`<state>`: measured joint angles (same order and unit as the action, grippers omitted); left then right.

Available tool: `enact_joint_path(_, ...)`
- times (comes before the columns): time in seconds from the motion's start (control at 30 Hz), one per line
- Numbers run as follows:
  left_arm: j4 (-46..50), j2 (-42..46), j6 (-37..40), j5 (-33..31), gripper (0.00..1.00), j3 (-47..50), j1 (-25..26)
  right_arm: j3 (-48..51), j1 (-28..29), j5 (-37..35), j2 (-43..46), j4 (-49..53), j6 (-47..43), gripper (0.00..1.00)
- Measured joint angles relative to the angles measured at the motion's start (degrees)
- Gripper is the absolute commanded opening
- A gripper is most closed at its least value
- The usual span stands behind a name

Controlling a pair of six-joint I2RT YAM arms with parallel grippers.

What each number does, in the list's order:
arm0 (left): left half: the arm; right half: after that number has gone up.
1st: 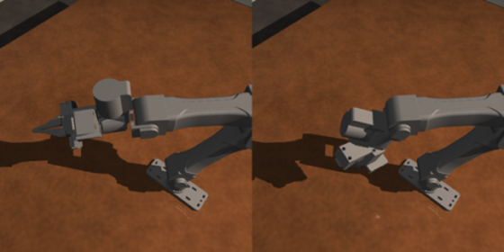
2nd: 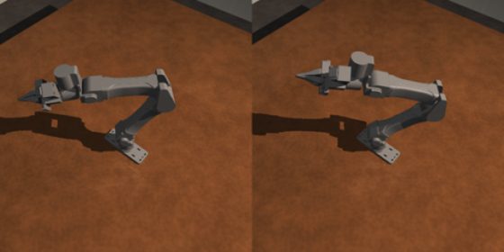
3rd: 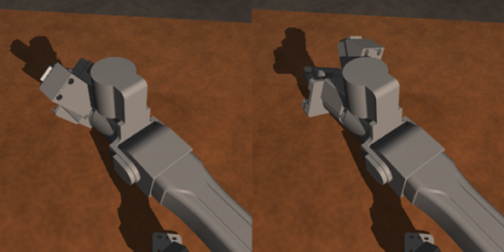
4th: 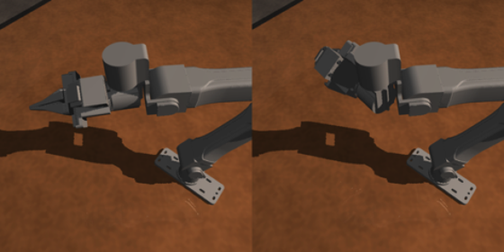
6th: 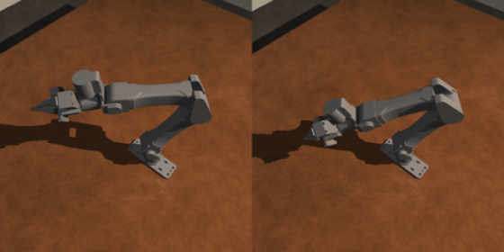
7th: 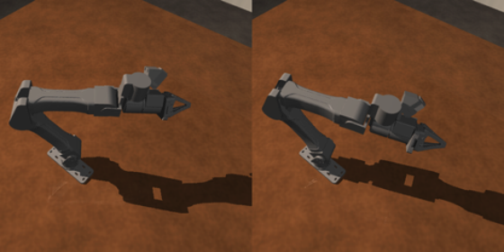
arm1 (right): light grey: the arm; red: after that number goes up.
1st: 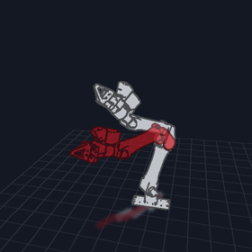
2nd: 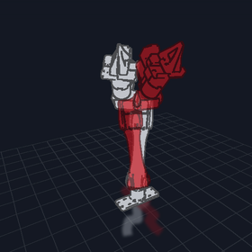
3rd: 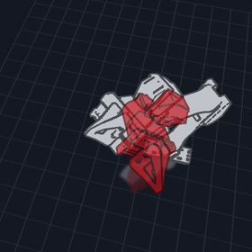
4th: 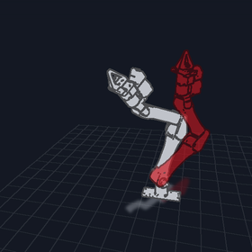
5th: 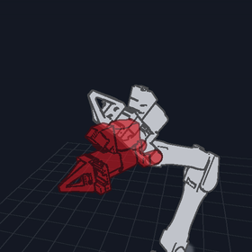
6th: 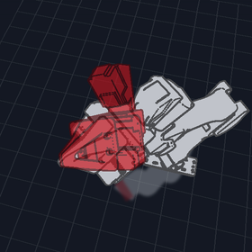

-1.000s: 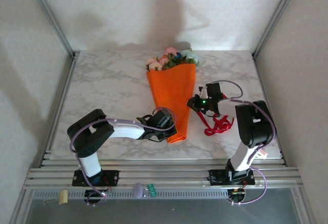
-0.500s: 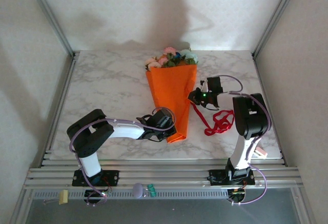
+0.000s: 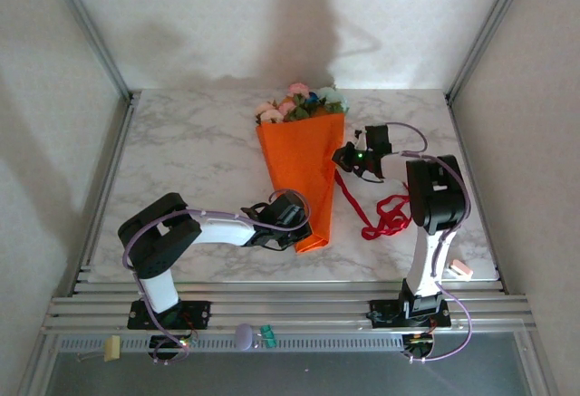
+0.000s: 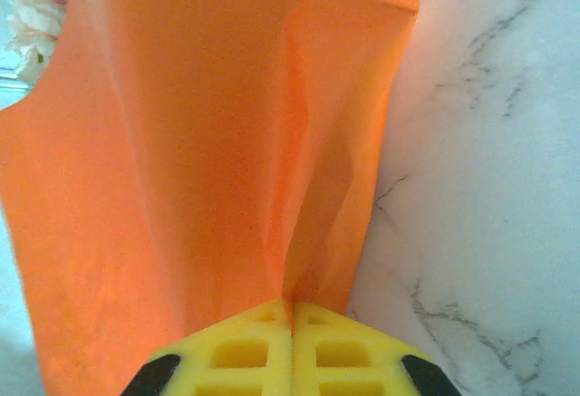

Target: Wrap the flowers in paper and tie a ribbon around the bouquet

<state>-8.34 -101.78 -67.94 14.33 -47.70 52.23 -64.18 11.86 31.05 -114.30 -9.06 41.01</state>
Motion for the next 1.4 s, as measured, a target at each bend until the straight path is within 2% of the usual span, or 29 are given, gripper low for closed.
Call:
enact_joint_path(0.03,0.00,0.00,0.00,-0.02,0.00,0.00,0.00,0.00,0.00,-0.02,-0.04,0.00,0.20,0.07)
enact_joint_path(0.13,0.00,0.04,0.00,0.00,0.00,0.07,0.00,-0.13,-0.04,-0.31,-0.04,-0.07,0.83,0.34)
enact_joint_path(0.17,-0.02,0.04,0.02,0.00,0.00,0.09,0.00,-0.46,-0.09,-0.66,-0.17,-0.17,1.01,0.39)
enact_joint_path(0.23,-0.02,0.07,0.02,0.00,0.00,0.09,0.00,-1.53,-0.24,-1.11,-0.68,-0.81,1.42,0.42)
enact_joint_path(0.37,0.00,0.07,0.26,0.00,0.00,0.09,0.00,-3.39,-0.48,-1.46,-2.14,-2.08,1.97,0.39)
enact_joint_path(0.6,0.63,0.15,0.70,-0.02,0.00,-0.07,0.00,-6.45,-0.52,-1.55,-5.55,-2.03,3.17,0.00)
enact_joint_path(0.7,0.81,0.22,0.70,-0.02,0.00,-0.09,-0.11,-6.47,-0.72,-1.64,-5.73,-1.88,3.82,0.00)
enact_joint_path(0.8,1.03,0.33,0.85,-0.07,0.00,-0.07,-0.22,-6.62,-0.85,-1.51,-5.75,-1.79,4.20,0.29)
enact_joint_path(0.9,1.51,0.50,1.07,-0.04,0.00,-0.07,-0.20,-8.50,-1.14,-1.99,-6.32,-1.68,3.91,0.35)
enact_joint_path(1.03,1.81,0.50,1.92,0.00,0.00,-0.20,-0.20,-12.94,-1.97,-2.75,-7.87,-1.66,3.96,0.32)
enact_joint_path(1.07,2.01,0.50,2.14,0.00,0.00,-0.28,-0.22,-13.73,-2.14,-2.80,-8.26,-1.68,4.00,0.28)
enact_joint_path(1.17,2.40,0.50,2.62,0.02,0.00,-0.50,-0.20,-16.31,-2.51,-2.78,-10.27,-1.77,4.04,0.05)
enact_joint_path(1.23,2.60,0.50,2.84,0.04,0.00,-0.57,-0.20,-17.44,-2.62,-2.67,-11.65,-1.49,4.59,0.00)
enact_joint_path(1.33,2.62,0.50,3.13,0.09,0.00,-0.57,-0.22,-17.55,-2.78,-2.99,-12.39,-1.29,4.87,0.00)
enact_joint_path(1.37,2.64,0.50,3.23,0.13,0.00,-0.57,-0.22,-17.55,-2.80,-2.97,-12.41,-1.31,4.90,0.03)
enact_joint_path(1.4,2.75,0.50,3.28,0.20,0.00,-0.59,-0.22,-17.55,-2.86,-2.97,-12.39,-1.36,4.90,0.16)
